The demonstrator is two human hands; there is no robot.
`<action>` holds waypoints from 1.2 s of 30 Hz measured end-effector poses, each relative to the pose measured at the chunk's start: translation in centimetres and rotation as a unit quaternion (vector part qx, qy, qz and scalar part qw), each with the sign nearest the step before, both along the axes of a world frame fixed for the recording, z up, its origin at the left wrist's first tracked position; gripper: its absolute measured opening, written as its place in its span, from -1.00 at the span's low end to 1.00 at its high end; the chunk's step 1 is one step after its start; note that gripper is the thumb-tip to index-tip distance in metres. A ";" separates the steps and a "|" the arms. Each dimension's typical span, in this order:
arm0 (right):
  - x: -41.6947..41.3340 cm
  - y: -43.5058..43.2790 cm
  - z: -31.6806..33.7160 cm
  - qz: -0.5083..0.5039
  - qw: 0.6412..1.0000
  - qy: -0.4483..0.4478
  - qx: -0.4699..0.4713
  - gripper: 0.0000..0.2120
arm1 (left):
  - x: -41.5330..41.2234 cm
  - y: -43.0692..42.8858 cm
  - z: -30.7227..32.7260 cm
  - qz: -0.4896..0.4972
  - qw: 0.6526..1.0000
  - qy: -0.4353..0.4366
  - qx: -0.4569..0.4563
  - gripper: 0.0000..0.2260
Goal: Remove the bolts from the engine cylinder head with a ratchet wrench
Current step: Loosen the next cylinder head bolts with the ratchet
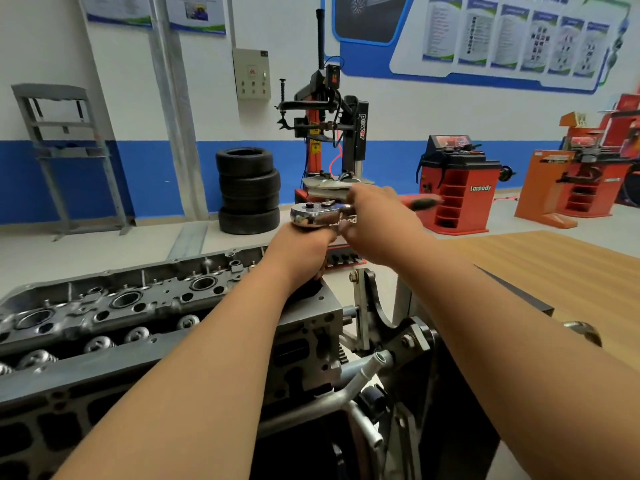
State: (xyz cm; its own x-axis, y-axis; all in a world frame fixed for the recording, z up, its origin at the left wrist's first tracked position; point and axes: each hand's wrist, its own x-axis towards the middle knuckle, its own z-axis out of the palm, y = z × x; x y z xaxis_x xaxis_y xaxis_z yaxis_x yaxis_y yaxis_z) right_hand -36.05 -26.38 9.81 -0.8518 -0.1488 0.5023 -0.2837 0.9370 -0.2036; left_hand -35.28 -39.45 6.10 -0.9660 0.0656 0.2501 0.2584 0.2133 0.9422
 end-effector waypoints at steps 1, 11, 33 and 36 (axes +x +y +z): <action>2.0 0.6 -0.4 -0.035 0.999 0.009 0.025 -0.64 | 0.1 0.1 0.0 0.009 1.000 -0.002 -0.003 -0.82; 6.3 1.3 0.5 0.101 0.992 -0.050 -0.061 -0.54 | 0.4 -0.1 -0.3 0.050 0.997 0.052 -0.016 -0.83; 3.2 0.4 -2.0 -0.015 0.995 0.098 0.023 -0.66 | 0.3 0.5 0.0 0.041 0.998 0.033 0.019 -0.85; 8.2 0.1 -2.4 -0.030 0.988 0.100 0.113 -0.47 | 0.6 0.6 0.2 0.039 0.999 0.031 -0.014 -0.72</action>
